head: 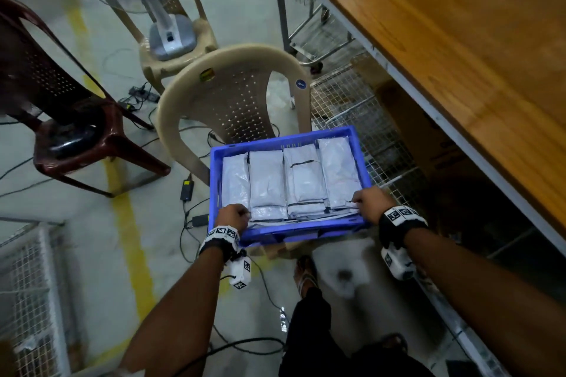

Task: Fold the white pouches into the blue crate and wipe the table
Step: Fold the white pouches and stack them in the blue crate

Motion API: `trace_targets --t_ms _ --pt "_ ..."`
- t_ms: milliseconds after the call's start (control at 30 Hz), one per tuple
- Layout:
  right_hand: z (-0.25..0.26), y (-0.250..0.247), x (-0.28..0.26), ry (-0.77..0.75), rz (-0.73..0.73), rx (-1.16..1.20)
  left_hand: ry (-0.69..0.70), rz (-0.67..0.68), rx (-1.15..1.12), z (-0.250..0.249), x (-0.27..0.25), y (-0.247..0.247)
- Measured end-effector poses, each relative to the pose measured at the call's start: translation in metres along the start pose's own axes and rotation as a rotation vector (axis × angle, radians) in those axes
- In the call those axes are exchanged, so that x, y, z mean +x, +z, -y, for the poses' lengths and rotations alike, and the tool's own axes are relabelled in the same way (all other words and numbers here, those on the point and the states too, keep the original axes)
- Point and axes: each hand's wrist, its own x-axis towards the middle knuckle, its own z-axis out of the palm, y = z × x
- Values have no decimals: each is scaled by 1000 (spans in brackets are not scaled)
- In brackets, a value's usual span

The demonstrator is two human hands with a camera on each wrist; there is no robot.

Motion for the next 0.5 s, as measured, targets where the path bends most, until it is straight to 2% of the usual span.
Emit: trace_targets --t_ms 167,267,500 --pt "-10 -39 -32 72 -210 271 81 -40 -111 -58 -30 -11" --pt "-16 -69 -63 63 -371 381 223 -51 -310 -103 -52 -15" --pt "-58 -132 -162 88 -770 628 541 -35 -522 -250 -122 -8"
